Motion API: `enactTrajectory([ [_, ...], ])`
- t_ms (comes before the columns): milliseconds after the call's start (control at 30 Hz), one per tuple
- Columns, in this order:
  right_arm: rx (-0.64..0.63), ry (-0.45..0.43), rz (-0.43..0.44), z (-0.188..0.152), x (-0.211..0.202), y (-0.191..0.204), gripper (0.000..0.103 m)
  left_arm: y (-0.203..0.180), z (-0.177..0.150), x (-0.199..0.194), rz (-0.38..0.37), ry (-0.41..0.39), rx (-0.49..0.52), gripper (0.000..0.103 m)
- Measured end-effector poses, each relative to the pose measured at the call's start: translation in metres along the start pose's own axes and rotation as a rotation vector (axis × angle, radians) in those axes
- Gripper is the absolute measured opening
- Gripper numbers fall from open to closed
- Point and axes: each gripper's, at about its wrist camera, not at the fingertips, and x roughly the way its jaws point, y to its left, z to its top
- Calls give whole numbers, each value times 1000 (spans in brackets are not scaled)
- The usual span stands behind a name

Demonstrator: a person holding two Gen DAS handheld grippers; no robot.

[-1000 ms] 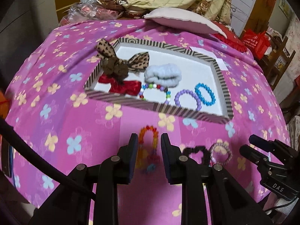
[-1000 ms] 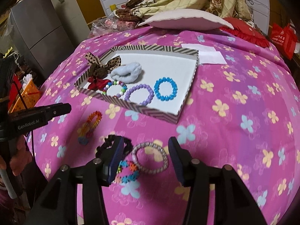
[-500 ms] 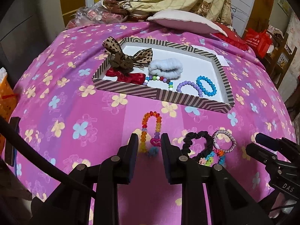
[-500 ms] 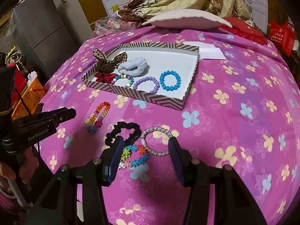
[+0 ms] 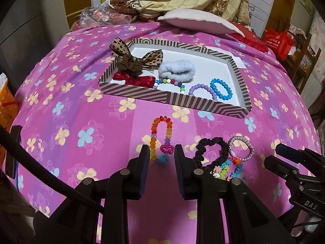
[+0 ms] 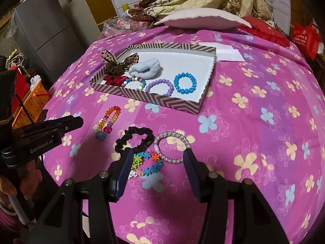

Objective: Organize jewelry
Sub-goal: 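Grasp the black scrunchie with the left tool while the right tool grasps the silver rhinestone bracelet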

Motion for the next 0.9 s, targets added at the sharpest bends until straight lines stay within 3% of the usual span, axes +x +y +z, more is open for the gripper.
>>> enactTrajectory([
  [267, 26, 19, -26, -3, 8, -14, 56, -2, -1, 7, -28, 26, -9, 46],
  [567, 54, 53, -56, -5, 30, -32, 56, -14, -3, 31, -123, 110, -1, 46],
  [733, 47, 56, -72, -1, 40, -35, 56, -22, -1, 46, -201, 161, -8, 55],
  [900, 11, 60, -89, 3, 54, -34, 56, -36, 3, 60, -208, 193, 26, 55],
])
